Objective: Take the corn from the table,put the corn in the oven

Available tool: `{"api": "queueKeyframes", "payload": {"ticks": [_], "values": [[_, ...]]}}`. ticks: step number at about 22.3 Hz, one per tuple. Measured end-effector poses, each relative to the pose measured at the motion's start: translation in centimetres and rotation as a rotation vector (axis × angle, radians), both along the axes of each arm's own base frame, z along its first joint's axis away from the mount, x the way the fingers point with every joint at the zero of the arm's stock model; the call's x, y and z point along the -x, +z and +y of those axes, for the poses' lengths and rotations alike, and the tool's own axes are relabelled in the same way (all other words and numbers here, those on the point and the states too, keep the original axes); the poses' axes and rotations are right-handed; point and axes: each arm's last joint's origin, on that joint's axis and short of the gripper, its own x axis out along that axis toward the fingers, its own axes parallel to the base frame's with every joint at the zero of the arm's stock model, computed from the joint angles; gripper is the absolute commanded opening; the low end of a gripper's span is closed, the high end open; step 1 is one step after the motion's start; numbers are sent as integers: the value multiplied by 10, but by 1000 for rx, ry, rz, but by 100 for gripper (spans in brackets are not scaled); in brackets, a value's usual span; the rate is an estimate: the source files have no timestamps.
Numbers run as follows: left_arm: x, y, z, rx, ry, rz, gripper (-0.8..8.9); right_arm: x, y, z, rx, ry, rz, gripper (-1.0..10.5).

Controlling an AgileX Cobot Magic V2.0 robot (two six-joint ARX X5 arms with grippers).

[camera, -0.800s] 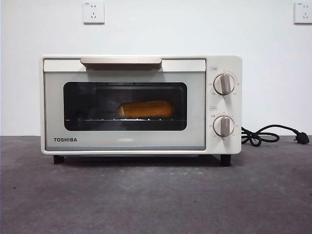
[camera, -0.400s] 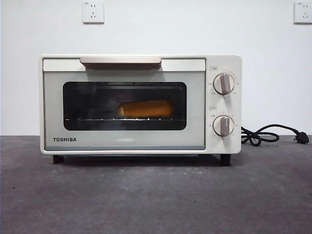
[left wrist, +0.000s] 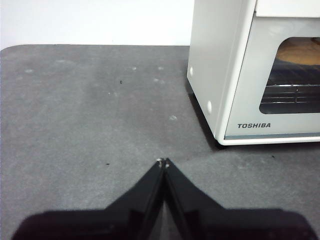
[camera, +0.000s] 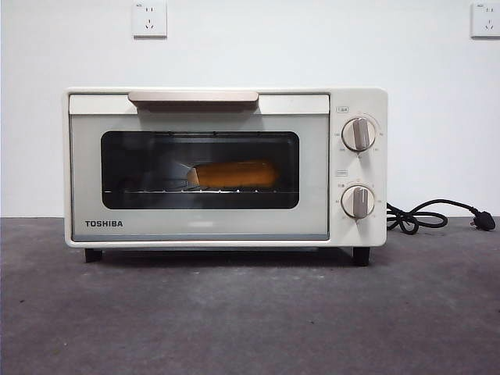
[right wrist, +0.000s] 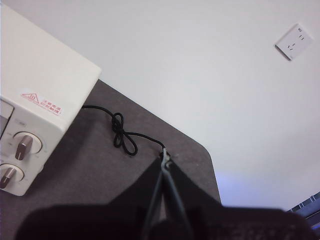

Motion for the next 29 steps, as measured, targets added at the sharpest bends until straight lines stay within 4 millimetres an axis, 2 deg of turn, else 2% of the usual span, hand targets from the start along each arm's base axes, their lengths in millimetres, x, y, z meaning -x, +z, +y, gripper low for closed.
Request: {"api": "queueKeyframes", "payload": {"ticks": [14, 19, 24, 29], "values": [[-2, -4, 0, 0, 0, 46, -4, 1, -2, -2, 65, 4, 17, 1], [-3, -5, 0, 0, 0, 58, -4, -6, -5, -2, -78, 45, 122, 1], [-3, -6, 0, 0, 0, 71, -4, -40, -9, -11, -282, 77, 289, 1], [-4, -7, 0, 0, 0, 85, -4, -88, -27, -40, -474, 233, 233, 1]]}}
